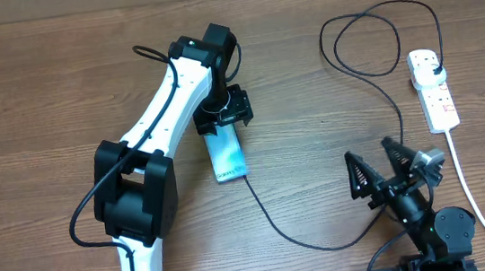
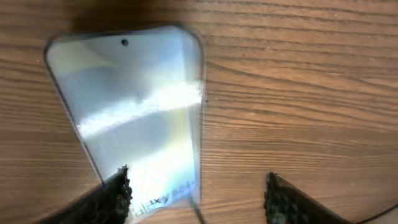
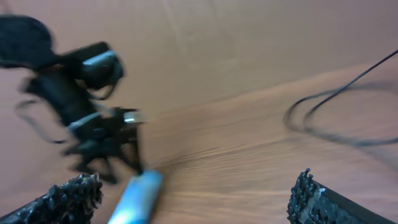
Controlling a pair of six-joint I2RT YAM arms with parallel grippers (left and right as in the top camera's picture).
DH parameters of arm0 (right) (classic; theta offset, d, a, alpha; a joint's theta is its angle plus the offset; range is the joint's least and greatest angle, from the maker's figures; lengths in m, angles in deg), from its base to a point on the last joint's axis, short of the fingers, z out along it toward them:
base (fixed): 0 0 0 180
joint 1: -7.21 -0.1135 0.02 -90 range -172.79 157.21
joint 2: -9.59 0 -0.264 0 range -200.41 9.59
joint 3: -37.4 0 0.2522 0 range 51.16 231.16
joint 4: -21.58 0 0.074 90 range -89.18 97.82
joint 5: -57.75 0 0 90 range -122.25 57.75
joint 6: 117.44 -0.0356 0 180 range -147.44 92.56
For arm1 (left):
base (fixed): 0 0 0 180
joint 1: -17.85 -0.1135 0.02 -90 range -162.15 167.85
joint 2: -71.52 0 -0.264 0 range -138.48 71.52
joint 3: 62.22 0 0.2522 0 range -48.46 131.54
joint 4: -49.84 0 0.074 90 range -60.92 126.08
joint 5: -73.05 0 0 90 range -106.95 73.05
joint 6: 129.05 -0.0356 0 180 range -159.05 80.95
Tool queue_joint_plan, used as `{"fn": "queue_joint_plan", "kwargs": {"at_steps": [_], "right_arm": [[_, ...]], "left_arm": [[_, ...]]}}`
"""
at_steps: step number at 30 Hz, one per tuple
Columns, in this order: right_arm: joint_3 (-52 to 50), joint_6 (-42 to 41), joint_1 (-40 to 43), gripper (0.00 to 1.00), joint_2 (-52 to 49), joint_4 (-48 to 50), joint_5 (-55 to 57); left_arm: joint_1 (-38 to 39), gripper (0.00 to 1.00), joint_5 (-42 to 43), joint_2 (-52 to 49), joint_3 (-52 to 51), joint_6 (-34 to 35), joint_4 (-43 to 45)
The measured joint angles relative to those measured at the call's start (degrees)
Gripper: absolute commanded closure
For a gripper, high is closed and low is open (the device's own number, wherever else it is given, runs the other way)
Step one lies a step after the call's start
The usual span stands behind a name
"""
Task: Plug charger to phone and switch on socket
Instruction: 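Drag the phone toward the cable end with the left gripper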
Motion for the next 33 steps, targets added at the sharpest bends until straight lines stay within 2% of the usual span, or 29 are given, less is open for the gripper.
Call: {"fn": "queue_joint_plan", "kwargs": {"at_steps": [5, 6, 7, 9, 10, 12, 18, 21, 27, 33], "right_arm": [[0.0, -11.45, 0.0, 0.0, 0.0, 0.0, -8.46], [0.0, -13.18, 0.0, 0.0, 0.0, 0.0, -9.46], [0.0, -14.62, 0.0, 0.0, 0.0, 0.02, -10.21], [0.0, -17.7, 0.0, 0.0, 0.0, 0.0, -11.63], [0.0, -19.43, 0.0, 0.0, 0.0, 0.0, -12.04], [0.0, -22.53, 0.0, 0.0, 0.0, 0.0, -12.87], [0.0, -27.52, 0.0, 0.0, 0.0, -0.02, -14.82], [0.0, -28.06, 0.0, 0.0, 0.0, -0.04, -15.23], [0.0, -28.33, 0.0, 0.0, 0.0, -0.04, -15.45], [0.0, -27.26, 0.0, 0.0, 0.0, -0.17, -17.16]], "left_arm": [[0.0, 0.96, 1.75, 0.0, 0.0, -0.02, -0.17], [0.0, 0.91, 1.97, 0.0, 0.0, -0.02, -0.35], [0.0, 0.74, 2.14, 0.0, 0.0, 0.0, -0.39], [0.0, 0.34, 2.47, 0.0, 0.0, 0.02, -0.39], [0.0, 0.19, 2.51, 0.0, 0.0, 0.13, -0.42], [0.0, 0.0, 2.54, 0.0, 0.0, 0.15, -0.46], [0.24, 0.0, 0.28, 0.0, 0.02, 0.68, -3.06], [1.09, 0.0, -2.56, 0.0, 0.02, 2.14, -4.46], [5.92, 0.0, -7.96, 0.0, -0.92, 5.86, -1.53], [10.27, 0.0, -9.84, 0.0, -1.73, 8.02, -0.98]]}}
